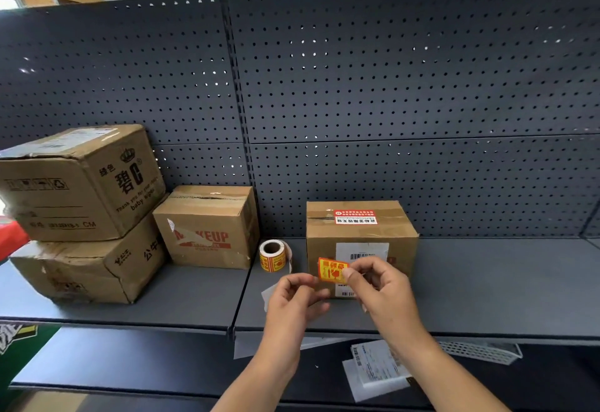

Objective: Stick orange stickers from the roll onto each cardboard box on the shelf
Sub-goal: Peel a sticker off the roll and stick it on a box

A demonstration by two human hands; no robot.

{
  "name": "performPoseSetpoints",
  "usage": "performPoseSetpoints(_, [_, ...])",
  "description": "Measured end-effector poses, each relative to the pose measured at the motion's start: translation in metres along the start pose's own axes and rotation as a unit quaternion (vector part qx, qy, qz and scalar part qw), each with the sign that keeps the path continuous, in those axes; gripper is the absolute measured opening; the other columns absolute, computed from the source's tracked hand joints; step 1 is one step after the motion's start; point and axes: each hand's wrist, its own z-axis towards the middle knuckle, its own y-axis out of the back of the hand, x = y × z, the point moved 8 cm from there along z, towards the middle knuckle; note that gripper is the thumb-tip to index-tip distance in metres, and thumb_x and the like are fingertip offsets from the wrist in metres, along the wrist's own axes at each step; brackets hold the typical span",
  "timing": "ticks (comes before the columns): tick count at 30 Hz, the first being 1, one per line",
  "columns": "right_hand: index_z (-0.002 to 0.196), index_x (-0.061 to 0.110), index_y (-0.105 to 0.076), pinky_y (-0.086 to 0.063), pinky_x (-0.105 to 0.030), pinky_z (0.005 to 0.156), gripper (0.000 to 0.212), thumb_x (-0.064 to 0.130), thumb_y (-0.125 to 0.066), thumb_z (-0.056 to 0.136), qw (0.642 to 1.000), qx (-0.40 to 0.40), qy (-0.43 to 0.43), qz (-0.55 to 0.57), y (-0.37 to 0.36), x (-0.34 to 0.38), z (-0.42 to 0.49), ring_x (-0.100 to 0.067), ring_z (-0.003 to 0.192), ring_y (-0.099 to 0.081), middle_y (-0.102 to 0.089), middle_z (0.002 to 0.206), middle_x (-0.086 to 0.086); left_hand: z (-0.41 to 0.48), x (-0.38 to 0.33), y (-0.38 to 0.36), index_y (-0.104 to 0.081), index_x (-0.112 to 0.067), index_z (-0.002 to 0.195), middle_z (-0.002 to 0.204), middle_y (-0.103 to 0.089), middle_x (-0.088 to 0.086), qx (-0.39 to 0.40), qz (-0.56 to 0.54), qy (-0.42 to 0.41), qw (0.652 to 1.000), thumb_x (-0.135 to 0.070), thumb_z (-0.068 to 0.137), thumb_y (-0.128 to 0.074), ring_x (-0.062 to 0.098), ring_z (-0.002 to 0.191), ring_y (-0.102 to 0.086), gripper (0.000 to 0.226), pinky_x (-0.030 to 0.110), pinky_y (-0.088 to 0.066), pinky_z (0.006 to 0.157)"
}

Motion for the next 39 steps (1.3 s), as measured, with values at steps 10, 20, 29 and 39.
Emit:
performPoseSetpoints(10, [0.087, 0.012, -0.071, -0.055, -0.020, 0.076, 0.002, 0.014, -0.070, 0.087, 0.988, -0.059, 0.075, 0.121, 0.084, 0.018, 0.022, -0.012, 0.092, -0.062, -0.056, 0.104, -0.013, 0.027, -0.009, 0.000, -0.054, -0.036, 0.122, 0.126, -0.060, -0.004, -0.060, 0.201, -0.114, 0.971, -0.024, 0.098, -0.068, 0.010, 0.113, -0.060, 0.030, 0.025, -0.049, 0.092])
performPoseSetpoints(20, [0.080, 0.019, -0.068, -0.039, -0.043, 0.113, 0.053, 0.055, -0.096, 0.053, 0.974, -0.081, -0.022, 0.211, 0.125, -0.052, 0.027, -0.022, 0.134, -0.057, -0.064, 0.142, -0.004, 0.063, 0.024, -0.007, -0.032, -0.036, 0.159, 0.147, -0.056, -0.021, 0.069, 0.309, -0.054, 0.947, -0.043, 0.095, -0.072, -0.001, 0.137, -0.050, 0.077, 0.038, -0.040, 0.120])
performPoseSetpoints(29, [0.077, 0.013, -0.069, -0.043, -0.038, 0.110, 0.028, 0.031, -0.089, 0.070, 0.971, -0.037, -0.093, 0.215, 0.112, -0.066, 0.018, -0.022, 0.136, -0.057, -0.070, 0.135, 0.002, 0.066, 0.017, -0.013, -0.044, -0.041, 0.153, 0.148, -0.054, -0.013, 0.016, 0.321, -0.117, 0.940, -0.041, 0.104, -0.058, -0.002, 0.136, -0.048, 0.051, 0.020, -0.044, 0.110])
performPoseSetpoints(39, [0.095, 0.012, -0.069, -0.046, -0.036, 0.082, 0.007, 0.012, -0.061, 0.097, 0.962, -0.053, -0.191, 0.187, 0.120, -0.036, 0.054, -0.024, 0.098, -0.066, -0.078, 0.103, -0.011, 0.081, -0.019, -0.024, -0.066, -0.051, 0.126, 0.120, -0.073, -0.008, -0.012, 0.311, -0.082, 0.947, -0.067, 0.096, -0.048, 0.010, 0.109, -0.069, 0.038, 0.035, -0.055, 0.100])
